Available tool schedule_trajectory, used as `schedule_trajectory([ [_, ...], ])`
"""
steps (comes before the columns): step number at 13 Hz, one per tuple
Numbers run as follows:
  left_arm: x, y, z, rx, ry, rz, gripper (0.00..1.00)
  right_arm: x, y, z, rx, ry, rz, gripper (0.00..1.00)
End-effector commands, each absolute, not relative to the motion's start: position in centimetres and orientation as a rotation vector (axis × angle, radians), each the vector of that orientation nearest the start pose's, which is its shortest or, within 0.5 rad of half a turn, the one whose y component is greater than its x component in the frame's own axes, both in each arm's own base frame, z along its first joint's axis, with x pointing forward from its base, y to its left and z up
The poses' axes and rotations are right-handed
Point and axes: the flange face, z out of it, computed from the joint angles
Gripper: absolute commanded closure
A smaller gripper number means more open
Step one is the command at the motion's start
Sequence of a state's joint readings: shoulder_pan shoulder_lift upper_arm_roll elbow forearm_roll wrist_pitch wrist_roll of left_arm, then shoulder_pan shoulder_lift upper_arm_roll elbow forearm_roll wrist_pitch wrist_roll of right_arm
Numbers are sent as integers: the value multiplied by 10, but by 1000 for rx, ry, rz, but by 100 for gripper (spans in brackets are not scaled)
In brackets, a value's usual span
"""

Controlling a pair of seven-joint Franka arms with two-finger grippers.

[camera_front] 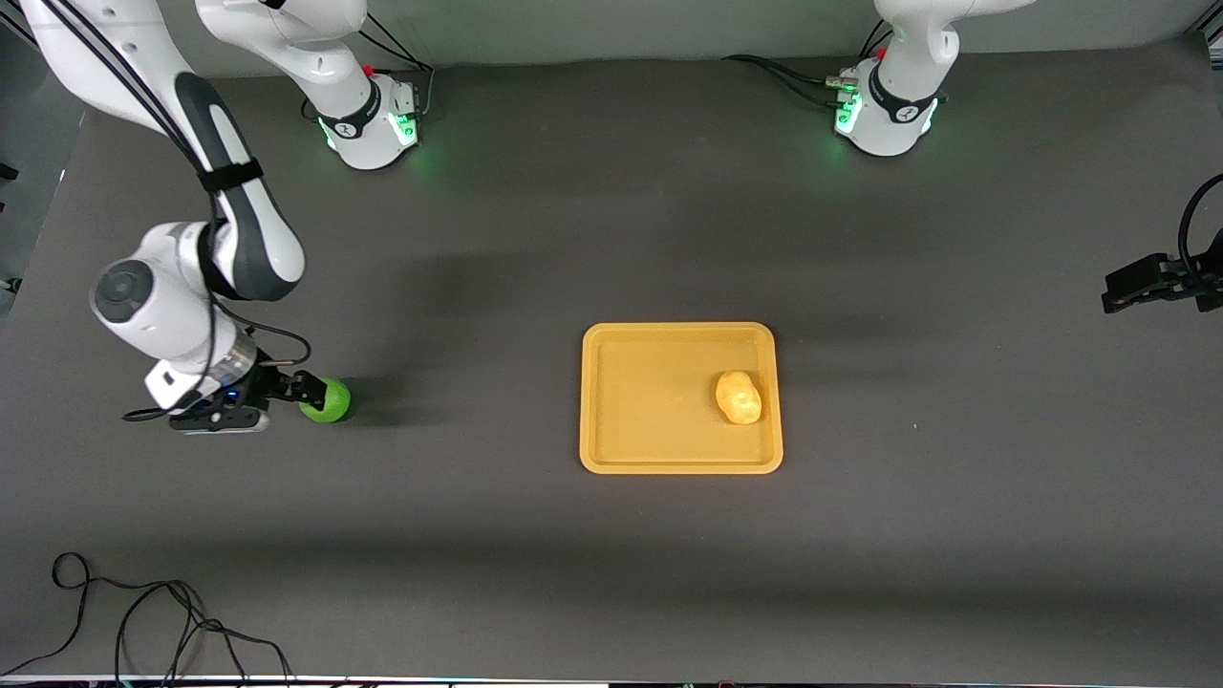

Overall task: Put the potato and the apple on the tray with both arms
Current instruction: 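Withdraw the left gripper while the right gripper reaches the green apple, then close the right gripper on the green apple and lift it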

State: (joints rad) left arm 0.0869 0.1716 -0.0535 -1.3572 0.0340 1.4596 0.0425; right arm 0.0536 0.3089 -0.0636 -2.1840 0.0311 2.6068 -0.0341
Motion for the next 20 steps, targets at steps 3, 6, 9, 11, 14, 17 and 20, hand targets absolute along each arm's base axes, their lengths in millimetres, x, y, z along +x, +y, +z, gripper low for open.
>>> schedule_trajectory([
  [3, 584, 34, 639, -3196, 89, 63, 4, 561, -7, 219, -3139, 39, -120, 0],
  [6, 585, 33, 643, -3183, 91, 47, 4, 559, -8, 204, -3142, 41, -79, 0],
  [9, 586, 35, 642, -3162, 77, 43, 4, 560, -9, 201, -3143, 29, -69, 33],
  [11, 585, 32, 643, -3145, 76, 50, 4, 567, -6, 220, -3140, 19, -93, 48],
  [14, 584, 31, 643, -3146, 93, 50, 5, 597, -4, 305, -3134, 1, -28, 48],
  [17, 584, 30, 644, -3151, 128, 49, 5, 628, 9, 398, -3127, -24, 56, 48],
  [20, 584, 27, 645, -3150, 130, 45, 6, 651, 80, 461, -3144, -18, 28, 48],
])
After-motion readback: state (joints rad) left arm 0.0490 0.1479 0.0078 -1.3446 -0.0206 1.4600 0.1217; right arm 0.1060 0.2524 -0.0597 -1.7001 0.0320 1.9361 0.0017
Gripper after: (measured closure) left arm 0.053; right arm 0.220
